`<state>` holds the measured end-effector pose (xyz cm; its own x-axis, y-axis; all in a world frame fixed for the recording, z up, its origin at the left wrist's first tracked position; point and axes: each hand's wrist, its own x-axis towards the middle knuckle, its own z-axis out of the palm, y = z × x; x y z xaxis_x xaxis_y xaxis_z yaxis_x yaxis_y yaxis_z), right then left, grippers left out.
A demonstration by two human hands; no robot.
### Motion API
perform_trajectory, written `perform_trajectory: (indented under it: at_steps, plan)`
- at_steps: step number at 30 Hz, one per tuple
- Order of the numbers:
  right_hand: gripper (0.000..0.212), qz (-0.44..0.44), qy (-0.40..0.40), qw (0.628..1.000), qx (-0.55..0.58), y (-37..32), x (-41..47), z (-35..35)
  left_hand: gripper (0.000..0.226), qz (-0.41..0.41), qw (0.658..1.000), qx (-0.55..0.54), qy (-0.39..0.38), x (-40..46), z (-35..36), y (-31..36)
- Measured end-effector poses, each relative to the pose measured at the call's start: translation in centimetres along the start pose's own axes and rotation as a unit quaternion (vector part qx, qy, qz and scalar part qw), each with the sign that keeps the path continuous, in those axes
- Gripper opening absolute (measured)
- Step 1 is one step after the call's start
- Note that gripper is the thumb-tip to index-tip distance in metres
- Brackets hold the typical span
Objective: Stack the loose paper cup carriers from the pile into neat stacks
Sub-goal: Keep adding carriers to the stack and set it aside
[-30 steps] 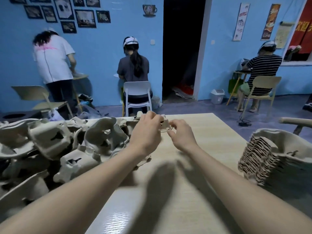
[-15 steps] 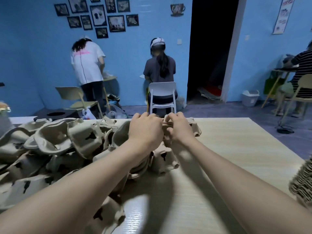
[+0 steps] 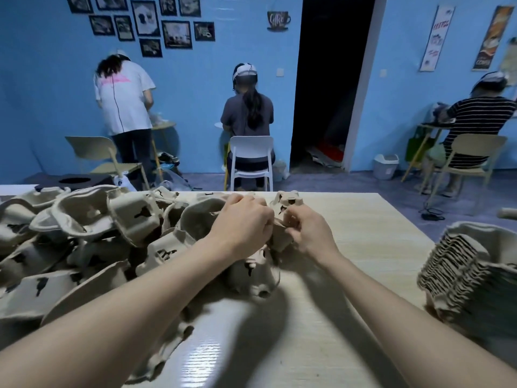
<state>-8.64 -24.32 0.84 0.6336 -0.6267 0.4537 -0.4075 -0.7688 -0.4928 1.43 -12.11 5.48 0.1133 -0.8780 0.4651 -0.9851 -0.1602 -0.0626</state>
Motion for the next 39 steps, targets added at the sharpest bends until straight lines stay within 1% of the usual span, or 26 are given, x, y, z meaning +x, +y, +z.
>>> perform_trajectory:
  at_steps: [3,5,10,11,14,18,20,22,23,25,27,29,31,33,35,37,39]
  plan:
    - [0.022,0.006,0.004,1.0,-0.008,0.0,-1.6,-1.0,0.023,0.016,1.0,0.007,0.0,-0.9,-0.8,-0.1]
    - [0.018,0.014,0.013,1.0,-0.015,-0.1,-2.3,-1.5,0.024,0.02,0.999,0.026,-0.007,-1.7,-1.5,-0.5]
    - [0.014,0.041,0.045,0.998,-0.025,-0.7,-3.6,-2.0,0.029,-0.005,0.996,0.047,-0.074,-3.6,-2.8,-1.8]
    - [0.013,0.046,0.046,0.998,-0.025,-0.7,-3.9,-2.0,0.029,0.001,0.996,0.046,-0.077,-3.9,-2.8,-1.9]
    - [0.016,0.056,0.028,0.998,-0.022,-0.7,-4.8,-2.3,0.024,0.037,0.997,0.037,-0.051,-4.3,-2.2,-1.7]
    - [0.025,0.057,-0.002,0.998,-0.011,-0.5,-6.2,-3.1,0.02,0.088,0.993,0.03,-0.072,-4.3,-1.5,0.4]
    - [0.025,0.066,-0.001,0.998,-0.016,-0.2,-6.8,-3.6,0.004,0.148,0.985,0.065,-0.054,-4.1,-1.4,1.7]
    - [0.023,0.071,0.017,0.997,-0.026,0.2,-7.3,-4.2,0.02,0.184,0.979,0.087,-0.022,-3.9,-1.4,2.5]
    - [0.021,0.073,0.028,0.996,-0.034,0.3,-7.6,-4.6,0.023,0.189,0.979,0.079,-0.009,-3.8,-1.3,2.7]
    - [0.016,0.081,0.05,0.994,-0.049,0.8,-8.0,-5.4,0.021,0.204,0.977,0.064,0.021,-3.6,-1.2,3.4]
    - [0.014,0.093,0.07,0.991,-0.062,1.2,-8.5,-6.2,0.01,0.211,0.974,0.053,0.057,-3.4,-1.6,4.4]
    - [0.012,0.101,0.088,0.988,-0.072,1.6,-9.0,-7.0,0.023,0.211,0.973,0.046,0.076,-3.1,-1.9,5.4]
    - [0.012,0.11,0.097,0.986,-0.074,1.9,-9.5,-7.6,0.023,0.233,0.967,0.047,0.094,-2.9,-1.5,6.4]
    - [0.015,0.111,0.092,0.987,-0.069,2.1,-10.1,-7.8,0.02,0.273,0.956,0.048,0.096,-3.2,-0.8,7.4]
    - [0.024,0.104,0.08,0.989,-0.067,2.4,-10.7,-7.7,0.027,0.298,0.949,0.045,0.09,-3.7,0.2,8.1]
    - [0.028,0.104,0.076,0.989,-0.068,2.5,-11.2,-7.8,0.032,0.297,0.951,0.041,0.073,-4.1,0.6,8.0]
    - [0.028,0.112,0.09,0.987,-0.064,2.5,-11.5,-8.2,0.033,0.283,0.957,0.034,0.046,-3.9,0.9,7.3]
